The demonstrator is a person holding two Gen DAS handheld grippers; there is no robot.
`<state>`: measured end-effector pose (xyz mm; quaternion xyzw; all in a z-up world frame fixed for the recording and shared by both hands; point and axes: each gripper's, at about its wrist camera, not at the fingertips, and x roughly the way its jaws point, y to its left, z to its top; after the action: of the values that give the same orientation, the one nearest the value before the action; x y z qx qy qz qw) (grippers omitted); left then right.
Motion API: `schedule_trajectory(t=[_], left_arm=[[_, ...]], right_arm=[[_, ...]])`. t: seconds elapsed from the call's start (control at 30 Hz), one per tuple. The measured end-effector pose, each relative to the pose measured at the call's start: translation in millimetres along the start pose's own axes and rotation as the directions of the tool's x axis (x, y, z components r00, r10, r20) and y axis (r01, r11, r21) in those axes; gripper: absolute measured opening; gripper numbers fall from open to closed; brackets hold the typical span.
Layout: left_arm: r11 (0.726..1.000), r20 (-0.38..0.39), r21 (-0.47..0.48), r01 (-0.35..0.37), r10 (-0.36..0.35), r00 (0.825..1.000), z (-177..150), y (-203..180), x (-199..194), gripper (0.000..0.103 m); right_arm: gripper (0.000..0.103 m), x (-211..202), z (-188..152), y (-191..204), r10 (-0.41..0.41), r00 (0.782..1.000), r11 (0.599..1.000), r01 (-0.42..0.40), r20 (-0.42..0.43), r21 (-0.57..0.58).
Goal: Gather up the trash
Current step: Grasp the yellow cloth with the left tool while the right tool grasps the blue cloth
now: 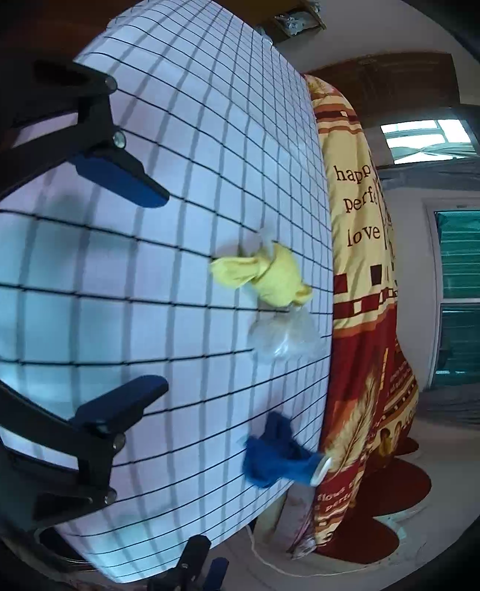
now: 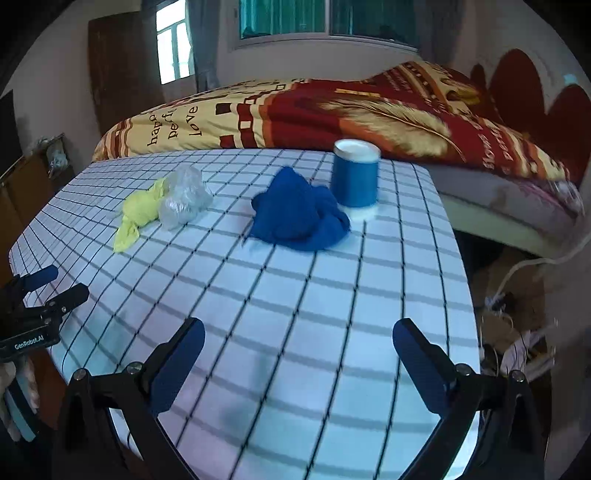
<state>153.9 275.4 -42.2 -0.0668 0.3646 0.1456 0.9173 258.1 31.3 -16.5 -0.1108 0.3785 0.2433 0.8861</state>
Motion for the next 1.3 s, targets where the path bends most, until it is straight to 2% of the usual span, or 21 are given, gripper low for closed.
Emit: schedule_trajectory(t=[0.13,0.27,0.53,0.6,0.63,0.67,0.7,0.77,0.83,0.87,0.9,1.3], left_arm=[[1.000,-0.025,-0.013,0.011,-0.011,1.000,17.6,9.0,29.4,0.087],[1.000,-0.041,-0.014,-0.008,0.008,0.999,37.7,15.3,56.3,0.086],[1.000,-0.091,-0.017,-0.003,0.001,0.996,65.9,27.5,96.7,0.080],[1.000,-0.114,-0.001,0.007,-0.007,0.993,67.5,25.4,104.3,0.077],[1.000,-0.127,0.000,0.018,-0.018,0.992,67.0,25.0,107.5,0.071],[1.000,-0.136,-0.002,0.028,-0.028,0.990,66.6,24.9,109.4,0.065],[0.999,-0.148,-0.009,0.043,-0.044,0.988,65.8,25.8,111.0,0.052],[0.999,-0.140,0.005,0.034,-0.033,0.990,63.6,23.6,107.7,0.044],[0.999,-0.135,0.006,0.043,-0.042,0.990,60.0,22.7,102.7,0.033],[0.999,-0.132,0.001,0.044,-0.044,0.990,59.3,23.0,101.5,0.031],[0.999,-0.128,-0.006,0.044,-0.044,0.991,57.0,23.4,97.9,0.028],[0.997,-0.075,-0.005,0.080,-0.080,0.994,24.8,14.4,36.3,0.023]], right_arm=[[0.099,29.0,26.2,-1.3,0.015,1.000,1.000,-0.015,-0.013,-0.016],[0.089,62.3,46.2,-4.7,0.026,0.998,1.000,-0.027,-0.056,-0.016],[0.086,117.6,81.0,0.1,0.015,0.991,0.999,-0.020,-0.133,-0.040],[0.077,129.1,83.3,3.8,0.021,0.987,0.999,-0.028,-0.162,-0.042],[0.074,134.4,83.0,5.9,0.024,0.984,0.998,-0.033,-0.176,-0.045],[0.067,136.9,81.9,7.3,0.030,0.983,0.998,-0.040,-0.182,-0.047],[0.059,137.5,80.6,7.8,0.034,0.983,0.998,-0.043,-0.183,-0.048],[0.052,136.2,77.4,10.1,0.047,0.983,0.997,-0.057,-0.178,-0.049],[0.036,135.2,74.6,10.9,0.056,0.982,0.997,-0.066,-0.178,-0.050],[0.018,133.8,73.7,10.7,0.066,0.982,0.996,-0.075,-0.177,-0.049],[0.010,131.4,72.1,10.9,0.085,0.981,0.995,-0.094,-0.177,-0.044],[0.007,48.8,29.8,9.6,0.156,0.986,0.987,-0.158,-0.055,-0.037]])
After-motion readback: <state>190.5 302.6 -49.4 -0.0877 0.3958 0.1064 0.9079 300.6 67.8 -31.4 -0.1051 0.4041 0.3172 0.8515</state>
